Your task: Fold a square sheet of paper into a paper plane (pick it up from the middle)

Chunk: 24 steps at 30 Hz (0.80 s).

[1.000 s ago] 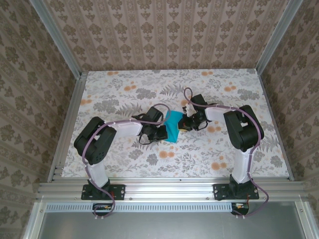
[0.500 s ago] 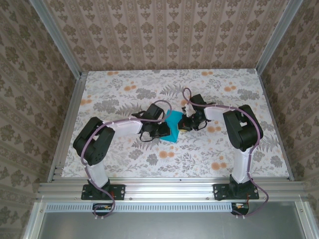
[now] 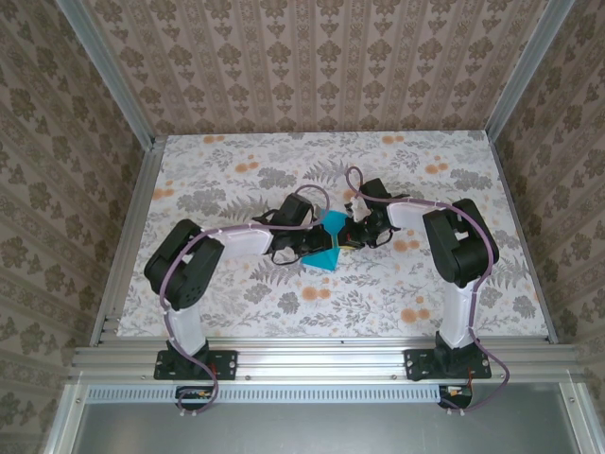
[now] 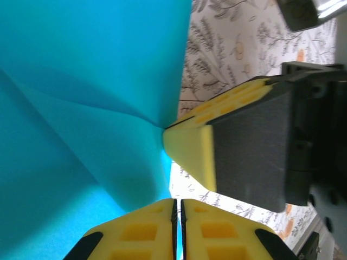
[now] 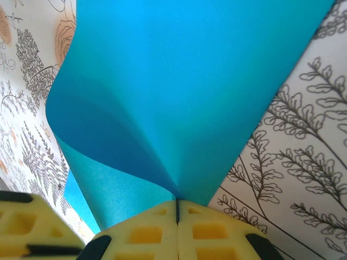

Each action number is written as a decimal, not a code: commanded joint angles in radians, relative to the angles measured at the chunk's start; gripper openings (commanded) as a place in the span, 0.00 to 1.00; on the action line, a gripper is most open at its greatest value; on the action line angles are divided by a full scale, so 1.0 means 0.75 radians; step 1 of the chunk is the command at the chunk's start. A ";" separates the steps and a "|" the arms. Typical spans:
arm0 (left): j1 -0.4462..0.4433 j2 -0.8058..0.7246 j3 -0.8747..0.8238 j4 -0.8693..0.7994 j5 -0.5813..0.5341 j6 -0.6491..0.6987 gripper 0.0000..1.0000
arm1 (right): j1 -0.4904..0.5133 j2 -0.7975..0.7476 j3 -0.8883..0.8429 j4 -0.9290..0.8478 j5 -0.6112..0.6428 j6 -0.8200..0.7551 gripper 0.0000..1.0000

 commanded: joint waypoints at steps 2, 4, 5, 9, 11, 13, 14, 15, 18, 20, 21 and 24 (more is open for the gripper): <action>-0.005 0.026 0.006 0.011 0.009 -0.012 0.13 | 0.004 0.051 0.021 -0.072 0.083 -0.021 0.07; -0.005 0.035 0.006 0.012 0.010 -0.011 0.13 | 0.006 0.053 0.023 -0.074 0.083 -0.018 0.07; -0.003 0.040 0.005 0.012 0.009 -0.011 0.13 | 0.006 0.055 0.023 -0.075 0.083 -0.017 0.07; -0.004 0.050 0.017 -0.009 0.005 -0.006 0.13 | 0.005 0.055 0.023 -0.076 0.085 -0.015 0.07; -0.004 0.055 0.019 -0.016 0.001 -0.004 0.12 | 0.005 0.053 0.023 -0.077 0.085 -0.017 0.07; -0.005 0.059 0.020 -0.018 -0.001 -0.001 0.12 | 0.005 0.053 0.023 -0.077 0.085 -0.015 0.07; -0.005 0.060 0.020 -0.018 -0.001 -0.001 0.12 | 0.006 0.052 0.025 -0.078 0.085 -0.016 0.07; -0.005 0.061 0.019 -0.018 -0.001 -0.001 0.12 | 0.004 0.052 0.025 -0.078 0.085 -0.014 0.07; -0.005 0.069 0.020 -0.020 -0.001 -0.001 0.12 | 0.005 0.050 0.025 -0.079 0.085 -0.016 0.07; -0.005 0.073 0.020 -0.014 0.003 -0.001 0.12 | 0.004 0.051 0.025 -0.079 0.085 -0.014 0.07; -0.004 0.075 0.019 -0.015 0.003 -0.001 0.12 | 0.005 0.050 0.025 -0.080 0.085 -0.015 0.07; -0.005 0.083 0.019 -0.012 0.009 -0.003 0.12 | 0.004 0.049 0.025 -0.078 0.085 -0.014 0.07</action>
